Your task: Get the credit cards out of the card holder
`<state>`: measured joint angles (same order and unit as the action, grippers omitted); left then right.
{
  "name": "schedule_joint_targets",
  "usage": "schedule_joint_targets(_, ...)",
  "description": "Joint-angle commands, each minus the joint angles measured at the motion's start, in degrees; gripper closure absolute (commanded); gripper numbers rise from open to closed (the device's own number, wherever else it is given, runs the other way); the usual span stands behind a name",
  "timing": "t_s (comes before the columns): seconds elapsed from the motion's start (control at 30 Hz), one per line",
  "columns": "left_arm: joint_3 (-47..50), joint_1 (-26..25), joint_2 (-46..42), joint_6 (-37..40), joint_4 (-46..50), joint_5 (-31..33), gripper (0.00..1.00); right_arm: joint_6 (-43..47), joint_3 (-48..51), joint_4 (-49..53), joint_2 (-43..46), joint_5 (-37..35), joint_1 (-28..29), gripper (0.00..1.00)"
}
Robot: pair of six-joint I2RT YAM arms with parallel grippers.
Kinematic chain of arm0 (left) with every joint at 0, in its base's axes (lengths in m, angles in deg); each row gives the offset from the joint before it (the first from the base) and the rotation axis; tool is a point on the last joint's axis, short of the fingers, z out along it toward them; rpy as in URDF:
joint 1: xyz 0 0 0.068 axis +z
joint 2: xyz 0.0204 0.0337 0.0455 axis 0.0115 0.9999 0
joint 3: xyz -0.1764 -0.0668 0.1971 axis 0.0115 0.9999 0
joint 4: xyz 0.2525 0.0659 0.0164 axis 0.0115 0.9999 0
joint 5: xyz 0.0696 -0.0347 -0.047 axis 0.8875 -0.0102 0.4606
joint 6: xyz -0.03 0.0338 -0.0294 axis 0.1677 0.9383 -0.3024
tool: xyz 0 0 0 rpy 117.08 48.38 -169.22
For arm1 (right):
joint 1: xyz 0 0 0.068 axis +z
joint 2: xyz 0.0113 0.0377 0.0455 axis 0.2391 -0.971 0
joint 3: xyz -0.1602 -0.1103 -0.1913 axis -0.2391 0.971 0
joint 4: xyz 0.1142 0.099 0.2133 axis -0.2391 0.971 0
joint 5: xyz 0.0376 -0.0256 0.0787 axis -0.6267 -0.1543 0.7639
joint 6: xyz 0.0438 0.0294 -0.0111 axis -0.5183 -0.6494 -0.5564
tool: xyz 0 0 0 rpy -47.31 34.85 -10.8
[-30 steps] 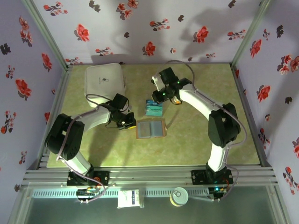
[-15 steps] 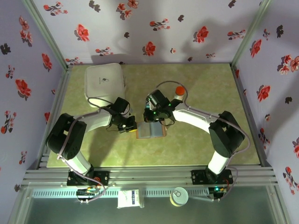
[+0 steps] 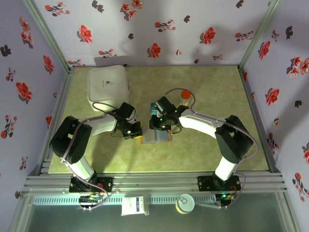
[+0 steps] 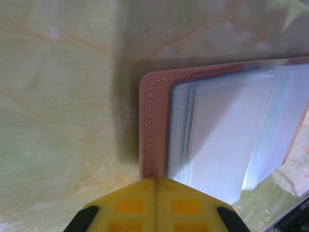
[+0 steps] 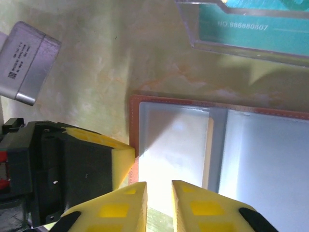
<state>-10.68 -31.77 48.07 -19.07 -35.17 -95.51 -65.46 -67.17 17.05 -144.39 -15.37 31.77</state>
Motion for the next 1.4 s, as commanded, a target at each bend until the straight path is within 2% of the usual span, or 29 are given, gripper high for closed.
schedule_joint_targets(0.0, -0.4, -0.3, 1.2, 0.6, 2.6, 1.8, 0.98, -2.5, 1.0, -1.0, -1.5, 2.0, 1.1, 0.76)
schedule_joint_targets(0.27, -0.4, 0.2, 0.5, 0.8, 2.8, 3.0, 0.98, -5.4, 1.5, -4.5, -4.0, 4.0, 1.8, 0.72)
schedule_joint_targets(0.83, -1.1, 1.3, -0.4, 1.1, 3.9, 4.1, 0.98, -5.1, -0.8, -3.7, -8.3, 3.6, 1.8, 0.74)
schedule_joint_targets(1.37, -2.0, 1.3, 1.0, 1.4, 4.3, 3.9, 0.98, -2.5, -1.0, 1.6, -6.9, -0.9, 1.3, 0.75)
